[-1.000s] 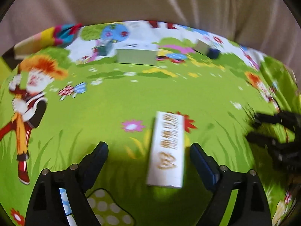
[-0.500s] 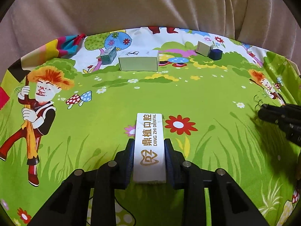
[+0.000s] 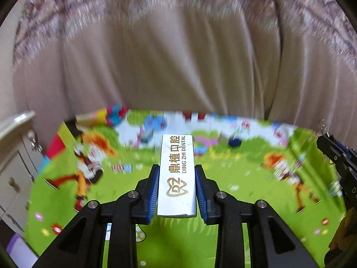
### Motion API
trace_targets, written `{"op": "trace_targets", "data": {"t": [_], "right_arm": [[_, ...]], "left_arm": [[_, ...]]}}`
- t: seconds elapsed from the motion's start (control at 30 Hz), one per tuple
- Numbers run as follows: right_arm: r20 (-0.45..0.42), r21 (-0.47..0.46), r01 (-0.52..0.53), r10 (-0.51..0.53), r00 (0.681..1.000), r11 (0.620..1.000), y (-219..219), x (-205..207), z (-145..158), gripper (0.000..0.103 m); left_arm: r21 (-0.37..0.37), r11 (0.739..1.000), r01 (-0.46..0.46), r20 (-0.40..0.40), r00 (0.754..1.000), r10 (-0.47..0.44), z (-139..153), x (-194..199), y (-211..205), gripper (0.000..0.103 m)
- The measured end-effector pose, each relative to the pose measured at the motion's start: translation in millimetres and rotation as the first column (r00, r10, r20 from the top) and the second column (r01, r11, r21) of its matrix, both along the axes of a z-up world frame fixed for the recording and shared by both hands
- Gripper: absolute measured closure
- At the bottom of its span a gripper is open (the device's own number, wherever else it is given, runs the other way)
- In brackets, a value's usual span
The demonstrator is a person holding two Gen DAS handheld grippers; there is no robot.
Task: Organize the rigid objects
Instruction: 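Lift the DING ZHI DENTAL box with the left gripper while the right holds the black clip, then carry the dental box with the left gripper while the right carries the black clip to the storage box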
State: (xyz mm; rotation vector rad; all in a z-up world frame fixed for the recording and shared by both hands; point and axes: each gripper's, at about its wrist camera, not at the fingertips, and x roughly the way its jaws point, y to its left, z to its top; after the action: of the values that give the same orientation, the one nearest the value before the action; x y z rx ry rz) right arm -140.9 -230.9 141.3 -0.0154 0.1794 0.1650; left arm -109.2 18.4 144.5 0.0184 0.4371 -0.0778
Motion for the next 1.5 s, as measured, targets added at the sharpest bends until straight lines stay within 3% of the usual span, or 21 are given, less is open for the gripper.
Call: {"op": "trace_targets", "data": {"t": [0.23, 0.47, 0.63, 0.87, 1.27, 1.5], "right_arm": [[0.207, -0.066, -0.032, 0.045, 0.977, 0.997, 24, -69, 69, 0.079], [0.333, -0.093, -0.064, 0.092, 0.938, 0.994, 58, -108, 95, 0.079], [0.363, -0.121, -0.089, 0.128, 0.923, 0.989, 70, -126, 103, 0.079], [0.409, -0.152, -0.109, 0.162, 0.898, 0.982, 84, -146, 114, 0.079], [0.476, -0.205, -0.144, 0.228, 0.85, 0.968, 112, -172, 117, 0.079], [0.402, -0.223, -0.257, 0.329, 0.855, 0.94, 138, -170, 107, 0.078]], "left_arm": [[0.003, 1.0, -0.024, 0.177, 0.984, 0.023, 58, -64, 3, 0.071], [-0.011, 0.997, -0.071, 0.301, 0.951, 0.071, 87, -105, 21, 0.071], [-0.038, 0.995, -0.088, 0.351, 0.931, 0.096, 99, -125, 30, 0.071], [-0.063, 0.992, -0.11, 0.39, 0.912, 0.126, 103, -147, 44, 0.071], [-0.079, 0.975, -0.205, 0.511, 0.832, 0.217, 84, -204, 71, 0.071], [-0.093, 0.959, -0.267, 0.44, 0.853, 0.28, 65, -217, 101, 0.071]]}}
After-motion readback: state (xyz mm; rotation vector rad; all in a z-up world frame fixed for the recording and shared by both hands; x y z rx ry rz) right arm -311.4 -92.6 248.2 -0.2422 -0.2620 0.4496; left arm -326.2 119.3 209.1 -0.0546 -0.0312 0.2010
